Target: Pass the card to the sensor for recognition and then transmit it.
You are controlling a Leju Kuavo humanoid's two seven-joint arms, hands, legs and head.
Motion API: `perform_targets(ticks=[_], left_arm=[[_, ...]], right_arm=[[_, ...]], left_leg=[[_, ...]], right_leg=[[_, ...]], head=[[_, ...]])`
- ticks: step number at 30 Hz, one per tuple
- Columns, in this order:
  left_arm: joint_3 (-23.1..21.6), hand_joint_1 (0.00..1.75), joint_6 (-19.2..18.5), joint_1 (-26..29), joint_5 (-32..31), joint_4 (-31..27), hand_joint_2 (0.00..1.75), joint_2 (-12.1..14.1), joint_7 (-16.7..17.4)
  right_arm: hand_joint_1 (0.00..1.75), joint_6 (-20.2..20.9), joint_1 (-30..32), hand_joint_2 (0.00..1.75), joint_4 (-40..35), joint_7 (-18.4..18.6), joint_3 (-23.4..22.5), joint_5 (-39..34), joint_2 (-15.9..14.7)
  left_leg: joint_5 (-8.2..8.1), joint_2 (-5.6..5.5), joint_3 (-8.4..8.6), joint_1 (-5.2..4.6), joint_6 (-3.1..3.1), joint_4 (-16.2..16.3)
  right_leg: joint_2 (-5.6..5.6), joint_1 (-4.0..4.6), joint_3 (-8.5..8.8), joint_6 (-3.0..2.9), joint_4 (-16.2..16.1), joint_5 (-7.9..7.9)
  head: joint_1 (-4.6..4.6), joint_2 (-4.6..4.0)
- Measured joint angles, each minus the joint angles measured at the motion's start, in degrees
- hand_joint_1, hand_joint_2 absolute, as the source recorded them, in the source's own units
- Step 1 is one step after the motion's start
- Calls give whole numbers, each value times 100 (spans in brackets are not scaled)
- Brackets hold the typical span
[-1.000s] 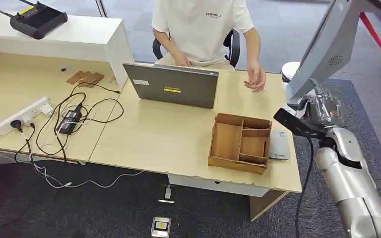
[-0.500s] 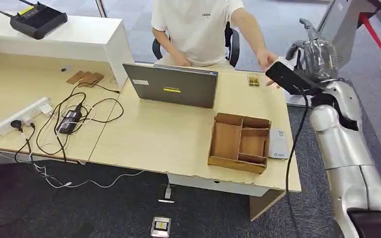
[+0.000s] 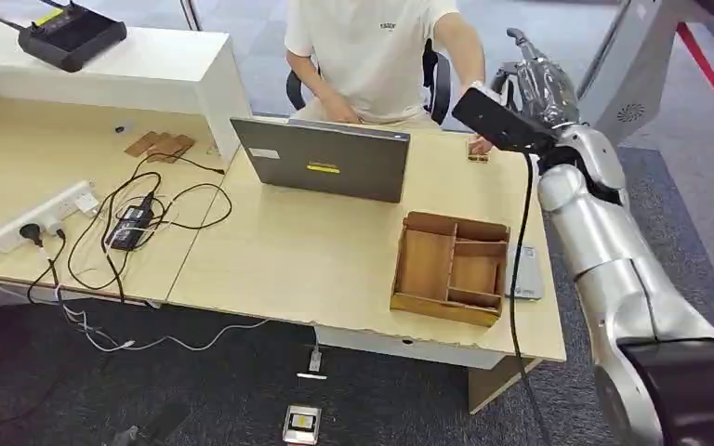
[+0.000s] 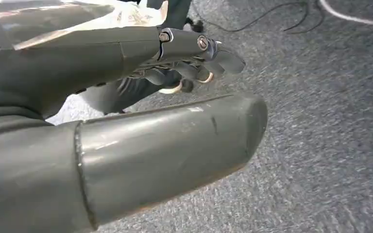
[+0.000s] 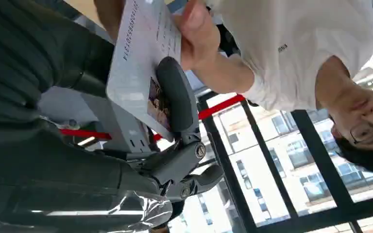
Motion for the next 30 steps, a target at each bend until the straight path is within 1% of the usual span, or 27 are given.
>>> perform_targets(ticks=[1,2,3,4,9,13,20,22,24,26,27,30], left_arm=[[-27,0,-13,-38,-24,-2,0,-9,18],[-55,0,-50,-97,-70,-9,0,-15,51],[-94,0,-81,-116,-79,-13,0,-17,53],[-118,0,-96,-125,-81,-13,0,-17,53],[-136,0,-116,-126,-89,-13,0,-20,57],[-158,0,-116,-127,-101,-15,0,-24,70],[-162,0,-114,-133,-107,-15,0,-24,90],[-162,0,-112,-129,-74,-15,0,-24,86],[-160,0,-96,-113,-24,-15,0,-24,64],[-158,0,-79,-84,31,-15,0,-24,50],[-153,0,-66,-67,68,-15,0,-24,46],[-120,0,-7,8,155,-13,0,-24,-4]], right_arm=[[175,4,-39,175,169,33,7,9,62],[126,2,-129,175,497,79,39,11,151],[0,0,-148,175,711,90,46,2,186],[0,0,-157,175,851,105,46,-31,186],[0,-22,-157,175,1015,158,46,-101,169],[0,-136,-157,175,1113,169,46,-168,131],[0,-227,-162,175,1133,-15,46,-529,90],[0,-203,-161,175,1120,-87,44,-749,81],[0,-40,-144,175,1033,-142,24,-1146,64],[0,191,-122,175,923,-153,-11,-1597,44],[0,369,-102,175,862,-144,-48,-1896,35],[0,965,89,175,494,97,-162,-2902,-44]], left_leg=[[0,0,-4,0,0,0],[-1,4,-5,-1,0,1],[0,4,-6,-1,0,1],[0,5,-5,0,0,1],[0,6,-5,0,0,2],[0,6,-6,0,0,2],[0,6,-6,0,0,3],[0,6,-5,0,0,3],[0,6,-5,0,0,3],[0,6,-6,0,0,2],[0,7,-5,0,0,2],[-1,7,-4,0,0,3]], right_leg=[[0,0,-3,0,0,0],[2,0,-9,0,-1,0],[2,0,-12,0,-1,1],[3,0,-12,0,-1,1],[3,0,-15,0,0,1],[3,0,-14,0,0,1],[4,0,-15,0,-1,1],[4,0,-14,0,0,1],[4,0,-14,0,0,1],[4,0,-14,0,0,1],[4,0,-14,0,0,1],[4,0,-14,0,-2,1]], head=[[0,0],[-2,0],[0,0],[0,0],[-2,0],[0,0],[0,0],[-2,0],[-2,0],[-2,0],[0,0],[-2,0]])
